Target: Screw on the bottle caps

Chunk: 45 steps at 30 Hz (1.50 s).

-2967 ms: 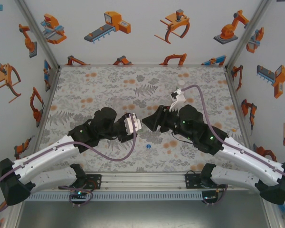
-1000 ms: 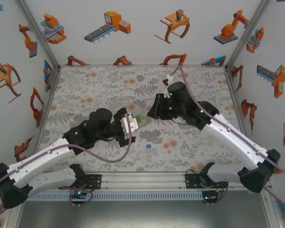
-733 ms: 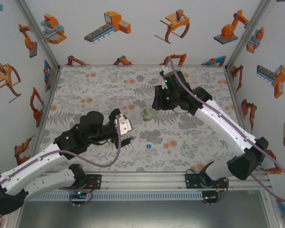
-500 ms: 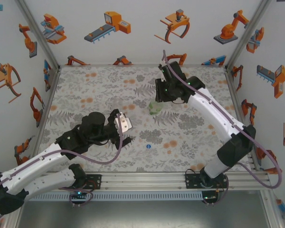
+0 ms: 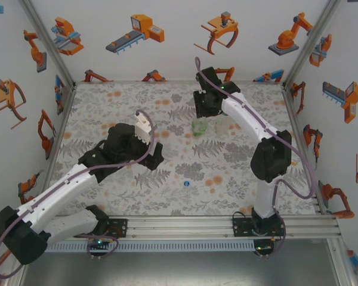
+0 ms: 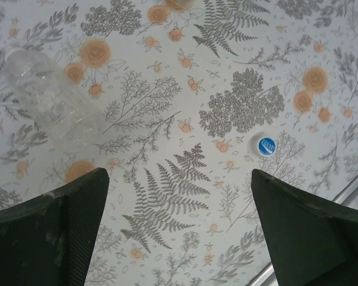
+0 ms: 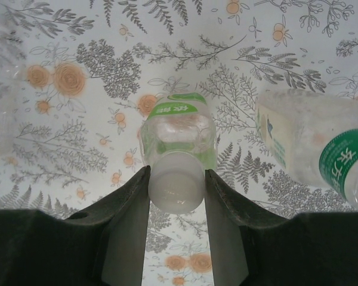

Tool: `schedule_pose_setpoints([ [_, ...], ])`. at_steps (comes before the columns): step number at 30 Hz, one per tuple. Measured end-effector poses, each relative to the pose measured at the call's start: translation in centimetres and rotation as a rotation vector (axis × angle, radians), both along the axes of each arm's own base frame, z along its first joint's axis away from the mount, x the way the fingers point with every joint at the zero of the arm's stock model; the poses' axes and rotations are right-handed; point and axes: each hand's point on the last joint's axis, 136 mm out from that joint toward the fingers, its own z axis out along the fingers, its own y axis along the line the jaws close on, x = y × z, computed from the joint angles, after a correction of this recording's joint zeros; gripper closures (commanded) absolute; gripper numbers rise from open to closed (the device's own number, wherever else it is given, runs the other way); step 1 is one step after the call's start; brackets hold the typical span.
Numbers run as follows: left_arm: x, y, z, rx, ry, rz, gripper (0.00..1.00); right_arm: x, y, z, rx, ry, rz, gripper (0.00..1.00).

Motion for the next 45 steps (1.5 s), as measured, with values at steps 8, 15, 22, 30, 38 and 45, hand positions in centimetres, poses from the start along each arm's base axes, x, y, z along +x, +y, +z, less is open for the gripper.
schedule_pose_setpoints([
  [8, 1.7, 0.7, 0.2, -0.042, 0.09, 0.18, 0.03, 1.4, 0.5, -1.4, -0.04, 0.031, 0.01, 0.81],
  [15, 2.1, 1.5, 0.6, -0.07, 0.105, 0.259, 0.03, 1.5, 0.4, -1.5, -0.048, 0.046, 0.009, 0.68],
  [22, 2.4, 2.0, -0.1, -0.059, 0.15, 0.312, 0.03, 1.5, 0.4, -1.1, -0.047, 0.051, 0.011, 0.52],
  [30, 2.2, 1.4, -1.3, -0.029, 0.215, 0.299, 0.03, 1.6, 0.5, 0.5, -0.038, 0.034, 0.01, 0.48],
  [38, 2.4, 1.9, -1.6, -0.008, 0.214, 0.321, 0.03, 0.5, -0.1, 3.1, -0.023, 0.005, 0.01, 0.46],
  [45, 4.5, 2.4, -3.0, 0.115, 0.237, 0.403, 0.03, -2.6, -1.5, 9.2, 0.043, -0.089, 0.018, 0.4],
])
